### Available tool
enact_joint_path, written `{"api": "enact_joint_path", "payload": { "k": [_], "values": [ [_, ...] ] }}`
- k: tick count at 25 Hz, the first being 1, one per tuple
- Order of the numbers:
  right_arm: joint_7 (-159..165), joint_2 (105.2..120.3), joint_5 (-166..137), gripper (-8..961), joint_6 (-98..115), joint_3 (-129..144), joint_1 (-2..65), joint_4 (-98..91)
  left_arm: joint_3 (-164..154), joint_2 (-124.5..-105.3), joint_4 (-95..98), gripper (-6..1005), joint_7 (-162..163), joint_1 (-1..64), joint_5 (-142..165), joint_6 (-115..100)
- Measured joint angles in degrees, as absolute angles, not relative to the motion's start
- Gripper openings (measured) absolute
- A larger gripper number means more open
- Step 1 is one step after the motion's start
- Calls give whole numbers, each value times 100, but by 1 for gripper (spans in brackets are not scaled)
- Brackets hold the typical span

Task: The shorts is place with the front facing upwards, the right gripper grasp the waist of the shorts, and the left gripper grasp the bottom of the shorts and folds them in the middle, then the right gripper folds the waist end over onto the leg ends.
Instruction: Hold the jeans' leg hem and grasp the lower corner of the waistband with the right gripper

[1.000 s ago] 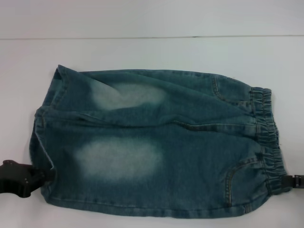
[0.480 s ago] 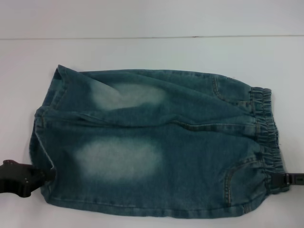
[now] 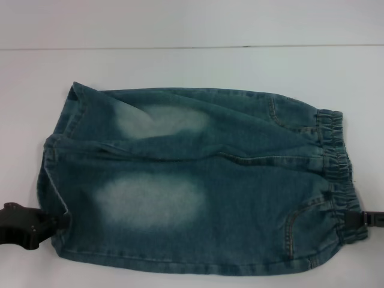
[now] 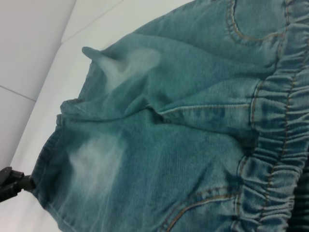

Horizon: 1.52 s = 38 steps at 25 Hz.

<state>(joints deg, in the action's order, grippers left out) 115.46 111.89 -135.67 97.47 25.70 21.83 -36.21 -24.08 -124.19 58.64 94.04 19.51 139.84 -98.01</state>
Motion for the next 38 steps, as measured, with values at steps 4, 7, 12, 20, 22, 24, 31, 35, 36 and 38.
{"api": "enact_joint_path", "payload": {
  "k": [4,7,12,20,22,24,31,35,36,38],
  "values": [
    [11554,11197,-13566,945,9707,2526,2229,-3621,-2412,-12419,5862,19,9405,1951,13987,-9799],
    [11583,11216,-13588,945,9628,2570,2265,-3620,-2416,-12419,5859,19,9404,1951,13989,-9798],
    [11600,11236,-13602,945,9570,2602,2289,-3613,-2417,-12419,5845,18,9404,1951,13997,-9790],
    [11638,11203,-13670,945,9448,2610,2267,-3616,-2426,-12416,5792,18,9399,1984,14009,-9791],
    [11643,11195,-13681,945,9441,2611,2266,-3618,-2426,-12415,5792,18,9399,1986,14010,-9790],
    [11644,11193,-13695,945,9439,2611,2269,-3613,-2426,-12418,5791,18,9398,1988,14016,-9791],
    [11645,11253,-13850,944,9459,2646,2348,-3604,-2426,-12421,5784,19,9396,1994,14019,-9791],
    [11637,11273,-13858,943,9511,2650,2384,-3581,-2426,-12419,5783,19,9389,2004,14019,-9791],
    [11625,11274,-13846,942,9570,2636,2392,-3576,-2426,-12419,5783,19,9388,2005,14019,-9791],
    [11605,11263,-13787,941,9674,2603,2399,-3573,-2426,-12419,5783,19,9387,2004,14019,-9791]
  ]
}}
